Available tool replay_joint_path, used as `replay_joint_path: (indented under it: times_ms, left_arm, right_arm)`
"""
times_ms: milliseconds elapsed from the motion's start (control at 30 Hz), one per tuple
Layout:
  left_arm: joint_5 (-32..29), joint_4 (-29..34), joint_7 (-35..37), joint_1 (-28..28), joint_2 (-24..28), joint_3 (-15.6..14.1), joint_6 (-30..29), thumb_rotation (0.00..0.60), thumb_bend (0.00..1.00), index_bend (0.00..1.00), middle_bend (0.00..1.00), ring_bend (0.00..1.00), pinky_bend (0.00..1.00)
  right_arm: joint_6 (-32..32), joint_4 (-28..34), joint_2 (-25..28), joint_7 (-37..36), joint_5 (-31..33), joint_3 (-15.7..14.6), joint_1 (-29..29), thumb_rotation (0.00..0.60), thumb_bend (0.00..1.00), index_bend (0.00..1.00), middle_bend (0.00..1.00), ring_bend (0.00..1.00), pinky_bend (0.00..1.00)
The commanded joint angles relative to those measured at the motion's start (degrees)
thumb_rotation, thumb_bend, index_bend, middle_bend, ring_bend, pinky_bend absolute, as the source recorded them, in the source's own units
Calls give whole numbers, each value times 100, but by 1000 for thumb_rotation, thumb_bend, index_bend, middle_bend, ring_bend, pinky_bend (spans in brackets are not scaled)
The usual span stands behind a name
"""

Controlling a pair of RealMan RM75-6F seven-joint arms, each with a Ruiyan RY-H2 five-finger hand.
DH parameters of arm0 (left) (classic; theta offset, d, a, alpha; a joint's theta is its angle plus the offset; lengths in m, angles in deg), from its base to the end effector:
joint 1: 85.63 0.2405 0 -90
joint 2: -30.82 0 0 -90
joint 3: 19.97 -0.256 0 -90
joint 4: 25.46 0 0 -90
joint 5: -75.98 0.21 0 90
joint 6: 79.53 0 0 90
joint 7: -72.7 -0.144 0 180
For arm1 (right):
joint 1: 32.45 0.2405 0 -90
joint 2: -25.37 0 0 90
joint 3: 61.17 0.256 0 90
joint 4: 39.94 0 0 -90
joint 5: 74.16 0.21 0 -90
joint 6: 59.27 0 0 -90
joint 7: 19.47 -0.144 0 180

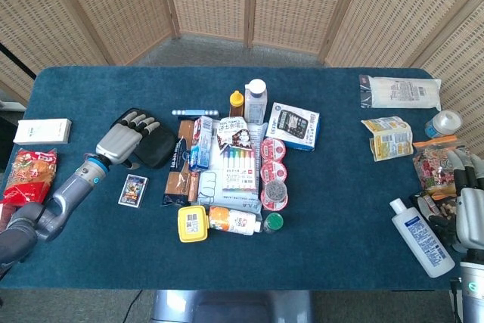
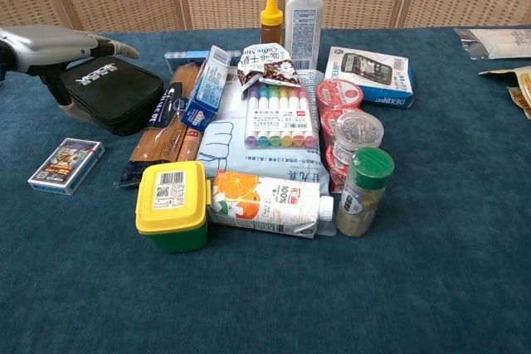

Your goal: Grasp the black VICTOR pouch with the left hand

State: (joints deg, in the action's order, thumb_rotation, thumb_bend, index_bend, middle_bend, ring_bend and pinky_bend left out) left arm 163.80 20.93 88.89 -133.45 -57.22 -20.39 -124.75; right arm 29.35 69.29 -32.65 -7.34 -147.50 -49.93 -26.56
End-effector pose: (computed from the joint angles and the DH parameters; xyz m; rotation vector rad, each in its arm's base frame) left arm -0.2485 0.4239 0.0333 -2.0088 -0.7402 -0.6649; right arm -0.2684 -0.2058 0.2033 1.1508 -0.8501 0.9149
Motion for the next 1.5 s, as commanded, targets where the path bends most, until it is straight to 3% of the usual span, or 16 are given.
replay_joint_path:
  times_ms: [33, 333, 433, 600, 733, 867, 1000, 1200, 1500]
  left_arm:
    - [-120, 60, 248, -174, 26, 43, 396, 600, 1, 0, 0, 0, 0]
    - [-240, 88, 410, -411, 34, 56, 955, 600, 2, 0, 0, 0, 0]
    - [-312, 75, 441, -473, 17, 101, 1086, 600, 48, 17, 0, 3, 0]
    - [-491, -71, 348, -532, -81, 163, 1342, 600, 149, 211, 16, 215, 10]
    - [-604, -219, 266, -540, -220, 208, 1443, 600, 179, 388, 208, 470, 252]
    - [-667, -291, 239, -521, -300, 273, 1376, 600, 194, 506, 380, 712, 517]
    - [-736, -214, 420, -435, -256, 407, 1109, 600, 215, 590, 545, 900, 713]
    - [-791, 164, 632, -281, 62, 555, 716, 600, 216, 641, 611, 965, 782]
    - [-872, 1231, 786, 101, 903, 777, -63, 600, 216, 660, 641, 1000, 825]
  right_arm:
    - [60, 9, 6, -11, -12, 1, -37, 536, 283, 0, 0, 0, 0]
    - [161, -4, -10, -101, -61, 10, -103, 548, 283, 0, 0, 0, 0]
    - [202, -20, -26, -123, -78, 13, -126, 548, 284, 0, 0, 0, 0]
    - [265, -22, -23, -177, -101, 14, -177, 544, 284, 0, 0, 0, 0]
    - [315, -15, -23, -203, -120, 10, -219, 549, 283, 0, 0, 0, 0]
    - [345, -7, -16, -225, -129, 17, -245, 550, 284, 0, 0, 0, 0]
    - [369, -21, -18, -240, -155, 30, -256, 551, 285, 0, 0, 0, 0]
    - [327, -95, -67, -349, -174, 53, -234, 551, 283, 0, 0, 0, 0]
    - [245, -256, -165, -507, -221, 83, -175, 550, 285, 0, 0, 0, 0]
